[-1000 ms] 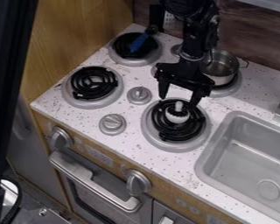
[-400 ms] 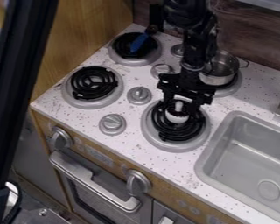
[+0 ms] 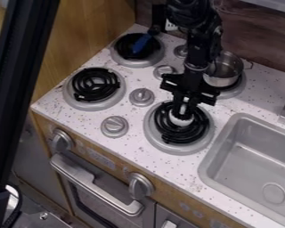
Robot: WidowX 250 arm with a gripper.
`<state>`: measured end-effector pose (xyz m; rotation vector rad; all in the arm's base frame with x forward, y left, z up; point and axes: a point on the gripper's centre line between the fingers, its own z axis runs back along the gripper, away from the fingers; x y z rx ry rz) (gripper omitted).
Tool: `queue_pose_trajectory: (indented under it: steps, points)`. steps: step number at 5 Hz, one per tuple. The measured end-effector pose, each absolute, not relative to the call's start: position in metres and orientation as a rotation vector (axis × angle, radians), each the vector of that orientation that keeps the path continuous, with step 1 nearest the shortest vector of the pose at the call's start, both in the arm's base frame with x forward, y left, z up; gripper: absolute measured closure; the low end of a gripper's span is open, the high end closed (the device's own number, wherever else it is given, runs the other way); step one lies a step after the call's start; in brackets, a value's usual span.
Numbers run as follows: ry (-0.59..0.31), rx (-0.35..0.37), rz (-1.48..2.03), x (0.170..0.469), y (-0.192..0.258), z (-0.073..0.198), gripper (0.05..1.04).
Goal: Move the black and white item from lower right burner to the middle of the stove
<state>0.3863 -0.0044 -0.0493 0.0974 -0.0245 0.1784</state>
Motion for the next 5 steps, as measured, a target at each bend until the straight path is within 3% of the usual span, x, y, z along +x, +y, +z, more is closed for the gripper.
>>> queue_pose_trajectory:
  steps: [1, 2, 3, 5]
  points:
    - [-0.053, 0.137, 0.162, 0.400, 0.008, -0.032, 0.869]
    - [-0.172, 0.158, 0.232, 0.424, 0.043, 0.009, 0.869]
    - [-0.188, 0.163, 0.357, 0.428, 0.101, 0.022, 0.870]
    - [-0.155, 0.137, 0.511, 0.427, 0.182, -0.001, 0.870]
